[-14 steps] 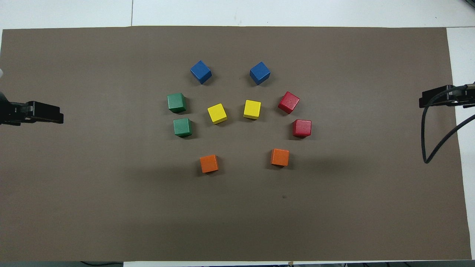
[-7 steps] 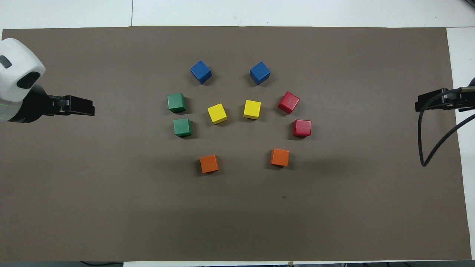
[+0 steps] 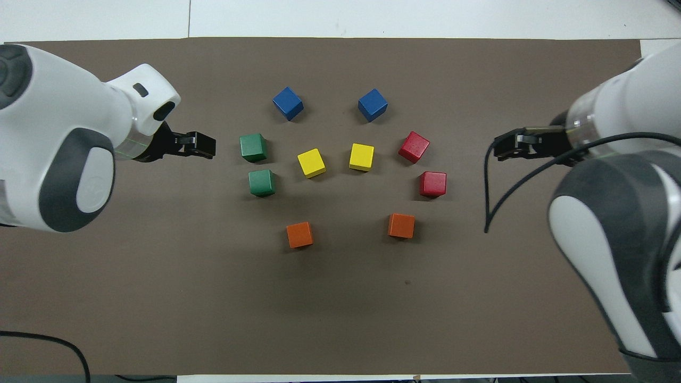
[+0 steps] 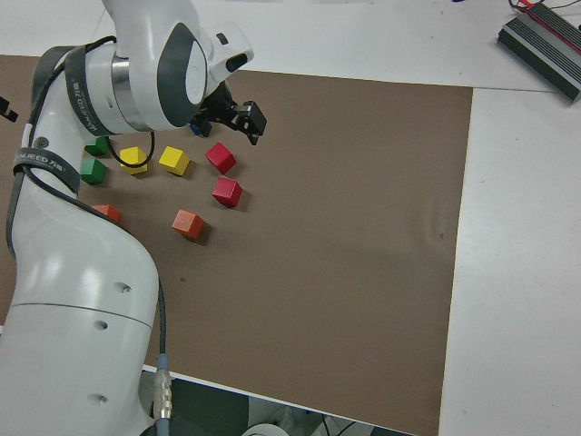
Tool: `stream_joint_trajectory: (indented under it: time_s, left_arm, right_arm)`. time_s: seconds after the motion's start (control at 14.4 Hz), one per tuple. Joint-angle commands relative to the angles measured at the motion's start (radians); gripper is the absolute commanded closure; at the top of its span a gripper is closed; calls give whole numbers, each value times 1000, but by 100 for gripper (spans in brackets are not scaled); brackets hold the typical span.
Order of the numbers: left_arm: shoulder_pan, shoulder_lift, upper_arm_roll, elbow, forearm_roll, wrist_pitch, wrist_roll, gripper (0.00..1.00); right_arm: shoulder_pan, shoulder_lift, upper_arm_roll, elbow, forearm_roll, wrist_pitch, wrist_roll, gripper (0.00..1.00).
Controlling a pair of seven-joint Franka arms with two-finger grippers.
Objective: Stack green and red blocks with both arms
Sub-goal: 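Reach the left gripper to a green cube while the right gripper reaches a red cube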
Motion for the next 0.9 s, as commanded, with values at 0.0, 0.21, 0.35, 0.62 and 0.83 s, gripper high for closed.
stream_joint_trajectory:
  time_s: [0.0,0.21,0.35,0.62,0.83]
  left_arm:
    - [-46,3,14,-118,-11,163,-48,0]
    - [-104,32,15,-215,-10,318,-117,0]
    - [-112,48,15,-215,-10,320,-121,0]
    - [-149,83,17,-217,0,323,-199,0]
    - [-170,121,17,-212,29,343,-267,0]
  right_arm:
    - [49,68,-4,-2,12,83,90,0]
    - [82,83,-4,-72,12,182,111,0]
    - [85,62,-4,-175,12,279,108,0]
    - [86,57,-4,-232,12,322,110,0]
    - [88,54,-3,-307,12,411,111,0]
